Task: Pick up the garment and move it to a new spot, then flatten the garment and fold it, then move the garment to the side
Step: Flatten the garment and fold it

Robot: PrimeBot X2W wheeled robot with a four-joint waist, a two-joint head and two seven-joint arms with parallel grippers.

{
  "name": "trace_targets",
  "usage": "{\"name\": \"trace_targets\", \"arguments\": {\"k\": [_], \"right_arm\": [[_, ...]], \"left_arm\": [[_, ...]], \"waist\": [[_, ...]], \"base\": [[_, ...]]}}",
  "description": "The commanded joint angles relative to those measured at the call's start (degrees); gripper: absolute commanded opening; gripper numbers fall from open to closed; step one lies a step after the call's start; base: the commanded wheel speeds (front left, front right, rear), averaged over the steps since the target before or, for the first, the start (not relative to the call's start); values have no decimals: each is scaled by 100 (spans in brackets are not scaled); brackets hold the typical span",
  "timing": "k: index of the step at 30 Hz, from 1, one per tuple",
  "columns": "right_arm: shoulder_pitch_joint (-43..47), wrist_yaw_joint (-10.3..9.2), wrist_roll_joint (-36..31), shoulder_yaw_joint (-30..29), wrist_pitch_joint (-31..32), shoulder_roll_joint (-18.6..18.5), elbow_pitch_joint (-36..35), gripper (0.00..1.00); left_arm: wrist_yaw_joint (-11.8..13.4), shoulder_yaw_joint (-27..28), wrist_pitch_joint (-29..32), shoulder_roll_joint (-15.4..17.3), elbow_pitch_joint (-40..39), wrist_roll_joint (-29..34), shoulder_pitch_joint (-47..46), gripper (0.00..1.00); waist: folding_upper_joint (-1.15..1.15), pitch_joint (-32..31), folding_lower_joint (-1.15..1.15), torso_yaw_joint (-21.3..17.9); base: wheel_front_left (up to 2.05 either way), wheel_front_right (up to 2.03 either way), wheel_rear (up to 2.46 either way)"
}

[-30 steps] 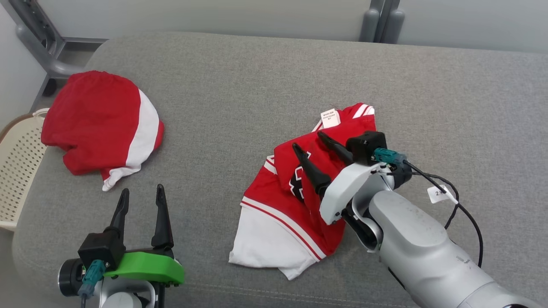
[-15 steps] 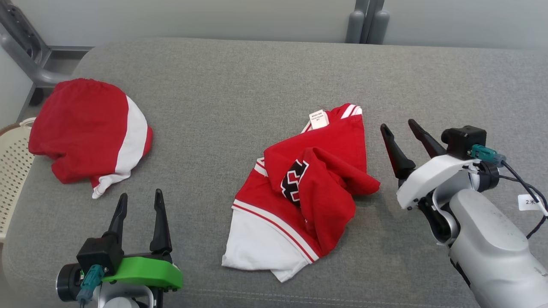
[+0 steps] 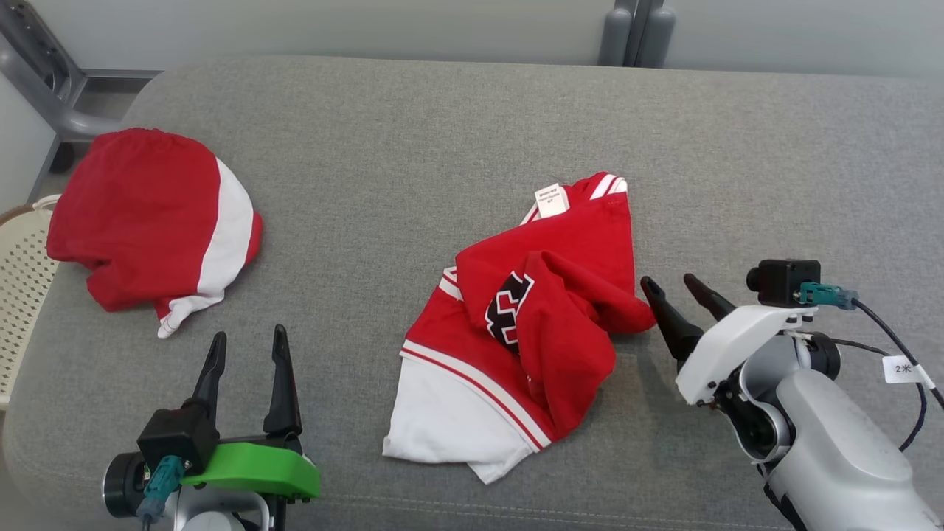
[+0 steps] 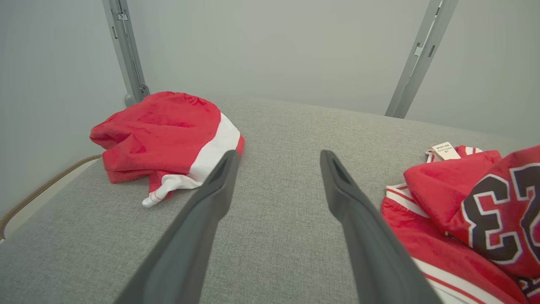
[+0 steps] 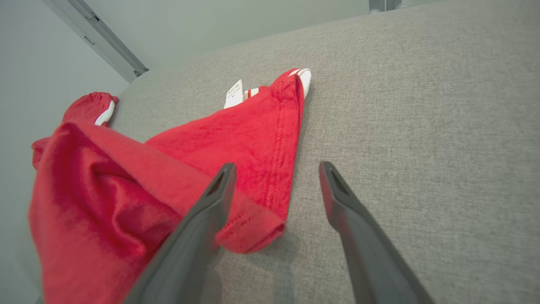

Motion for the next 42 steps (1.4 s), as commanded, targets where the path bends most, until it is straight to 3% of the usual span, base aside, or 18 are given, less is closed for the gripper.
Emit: {"name": "trace_targets", "arguments": {"k": [1,6,15,25,26,28,29,42], "right_arm": [[81,0,76,-16,117,68,-41,100],[-149,0,17,-25,238,202,249,100],[-921,0,-675,153,-13,312,1458,100],[-1541,0,-857,317,-190,522,2470,100],[-1588,0,-854,355,-189,532,2549,83],[-1695,0,-843,411,-236,534,2680,16],[-1735,-1,-833,444,-260,542,2738,0],[-2409,-1,-640,764,-855,246,2850,0]], "left_arm": [[8,-15,-3,12,-25,-13,-19,100],[-1,-54,-2,12,8,-42,-117,100],[1,-104,-3,12,39,-76,-198,100],[52,-167,-3,12,3,-161,-270,100],[53,-172,-3,12,3,-166,-266,100],[55,-178,-3,12,5,-174,-283,100],[58,-181,-3,12,5,-179,-296,100],[84,-125,-3,12,6,-189,-331,100]], "waist": [[0,30,0,5],[0,100,0,37],[0,199,0,221],[0,354,0,362],[0,369,0,370],[0,394,0,384],[0,406,0,389],[0,438,0,248]], "base": [[0,0,0],[0,0,0],[0,0,0],[0,0,0],[0,0,0],[0,0,0],[0,0,0],[0,0,0]]}}
